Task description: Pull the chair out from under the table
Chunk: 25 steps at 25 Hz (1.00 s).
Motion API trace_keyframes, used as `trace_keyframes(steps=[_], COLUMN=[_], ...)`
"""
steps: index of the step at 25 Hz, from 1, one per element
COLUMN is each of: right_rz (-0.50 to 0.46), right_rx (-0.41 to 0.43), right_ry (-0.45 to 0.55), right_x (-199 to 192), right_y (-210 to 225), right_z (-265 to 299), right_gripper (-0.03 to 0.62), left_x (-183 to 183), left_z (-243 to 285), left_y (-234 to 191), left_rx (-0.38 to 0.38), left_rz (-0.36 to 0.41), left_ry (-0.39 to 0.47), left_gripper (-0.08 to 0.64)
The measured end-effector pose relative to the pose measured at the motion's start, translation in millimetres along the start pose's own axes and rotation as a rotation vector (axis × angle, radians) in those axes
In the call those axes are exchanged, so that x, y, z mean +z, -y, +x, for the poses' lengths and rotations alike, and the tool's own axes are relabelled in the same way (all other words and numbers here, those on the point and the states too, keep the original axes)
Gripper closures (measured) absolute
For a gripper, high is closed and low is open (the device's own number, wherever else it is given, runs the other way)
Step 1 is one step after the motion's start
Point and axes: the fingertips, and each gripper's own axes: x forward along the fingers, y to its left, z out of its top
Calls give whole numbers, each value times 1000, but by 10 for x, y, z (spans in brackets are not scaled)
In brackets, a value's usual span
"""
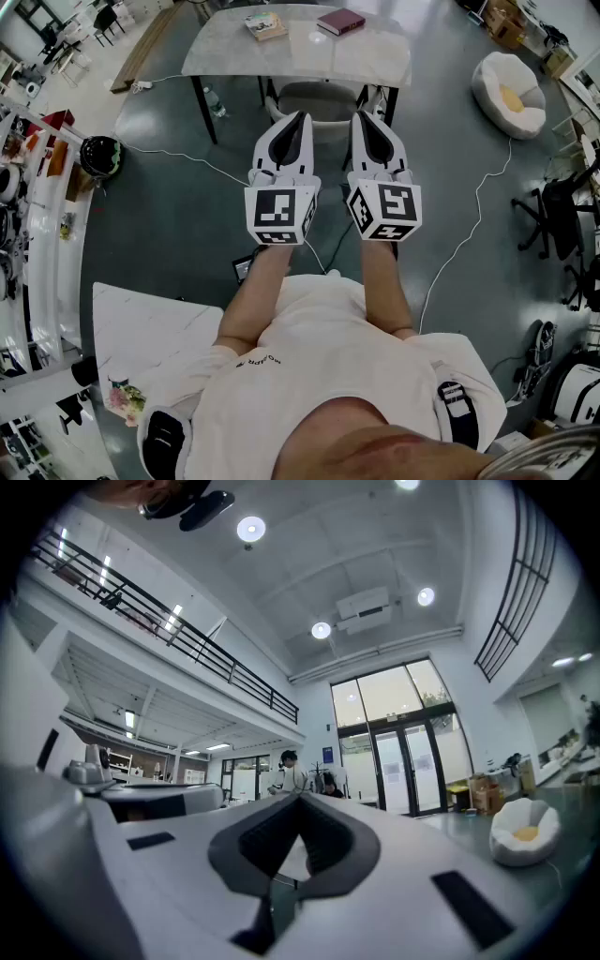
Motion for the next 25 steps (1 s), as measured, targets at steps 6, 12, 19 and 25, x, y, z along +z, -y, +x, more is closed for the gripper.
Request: trace_keyframes(steps=[6, 12, 19, 25], right_rz=[-1, 14, 29, 47], right_rx=[8, 31, 52, 69], right_ry=[-1, 11, 2, -5], right_x=[-19, 18, -40, -110], right_y=[-4, 36, 195, 463], right_z=[-28, -83, -114, -170], right_gripper=[580, 580, 580, 580], left_x=[-4, 1, -22, -86], left_z=[-26, -49, 3, 122], left_y=[36, 151, 281, 501], left_rx=[1, -1, 19, 41], left_rz=[1, 8, 29, 53], left_ry=[-4, 0, -4, -18], left_gripper=[557, 557, 557, 557])
